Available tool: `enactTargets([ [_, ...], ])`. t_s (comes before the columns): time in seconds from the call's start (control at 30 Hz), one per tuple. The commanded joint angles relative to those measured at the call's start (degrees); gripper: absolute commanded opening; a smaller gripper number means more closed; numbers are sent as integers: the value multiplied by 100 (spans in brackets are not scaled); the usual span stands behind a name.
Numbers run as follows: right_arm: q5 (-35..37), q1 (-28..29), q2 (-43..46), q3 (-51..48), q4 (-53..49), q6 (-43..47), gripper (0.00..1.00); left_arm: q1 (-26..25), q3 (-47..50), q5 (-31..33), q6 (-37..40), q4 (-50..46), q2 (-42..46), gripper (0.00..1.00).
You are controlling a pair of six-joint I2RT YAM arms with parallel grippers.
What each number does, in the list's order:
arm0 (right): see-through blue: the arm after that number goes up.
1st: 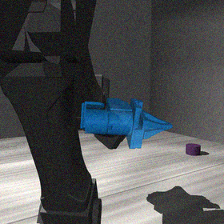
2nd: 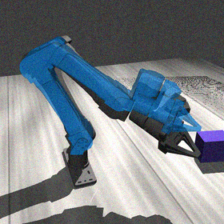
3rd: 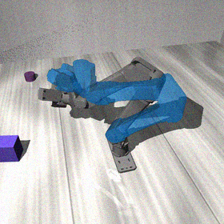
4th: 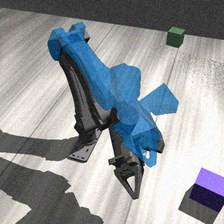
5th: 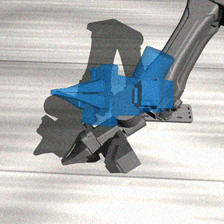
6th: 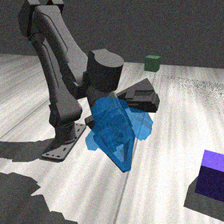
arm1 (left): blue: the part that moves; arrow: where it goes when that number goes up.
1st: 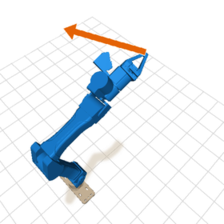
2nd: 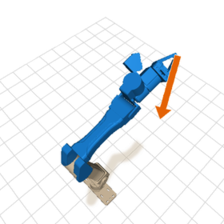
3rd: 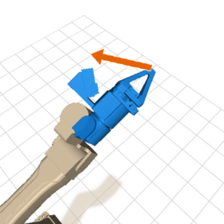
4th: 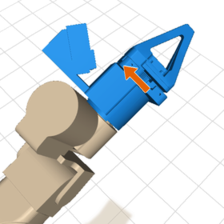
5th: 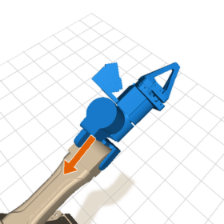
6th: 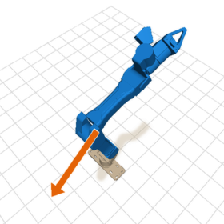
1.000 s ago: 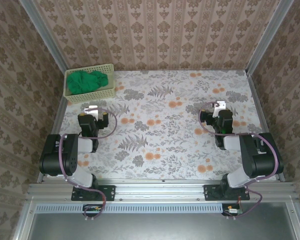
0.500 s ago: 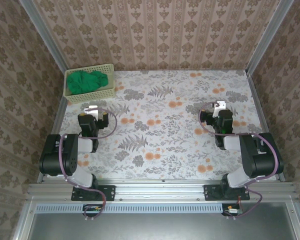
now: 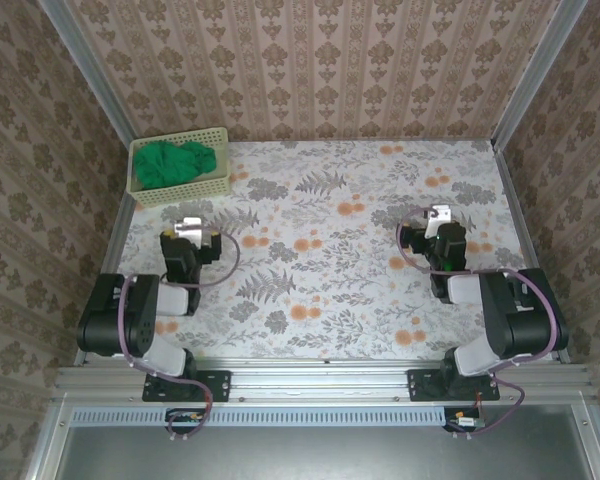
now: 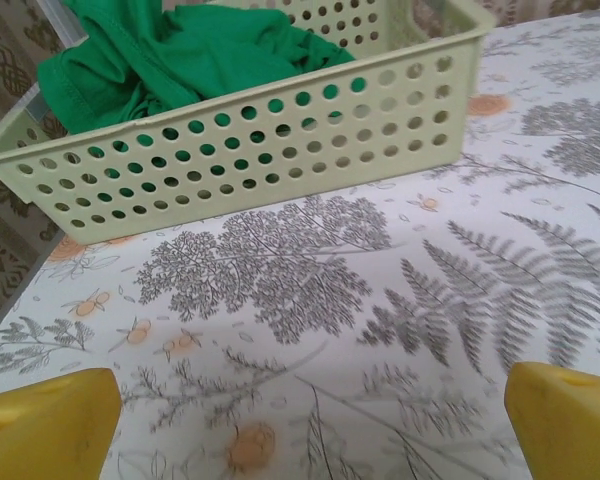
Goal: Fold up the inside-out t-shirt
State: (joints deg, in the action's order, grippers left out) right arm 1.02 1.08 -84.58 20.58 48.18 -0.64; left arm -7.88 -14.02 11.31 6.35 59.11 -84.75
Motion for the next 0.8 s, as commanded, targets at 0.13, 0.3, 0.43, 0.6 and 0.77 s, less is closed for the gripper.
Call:
enactTargets([
  [0.13, -292, 116, 2044, 381, -2039, 24, 100, -1013, -660, 1323, 410, -2043, 2238, 100],
  [0.3, 228, 112, 3105, 1205, -3787, -1164, 100, -996, -2125, 1339, -1069, -4631, 2815, 100],
  [0.43, 676, 48, 3147, 2160, -5409, -2072, 100, -848, -3577, 2093, -2802, -7103, 2323, 100],
  [0.6, 428, -23, 2798, 2661, -6213, -2445, 100, -98, -4235, 1057, -3539, -8098, 1838, 100],
  [0.77, -362, -196, 2683, 2587, -5993, -2722, 100, 440, -4320, 87, -3486, -7335, 1485, 100],
])
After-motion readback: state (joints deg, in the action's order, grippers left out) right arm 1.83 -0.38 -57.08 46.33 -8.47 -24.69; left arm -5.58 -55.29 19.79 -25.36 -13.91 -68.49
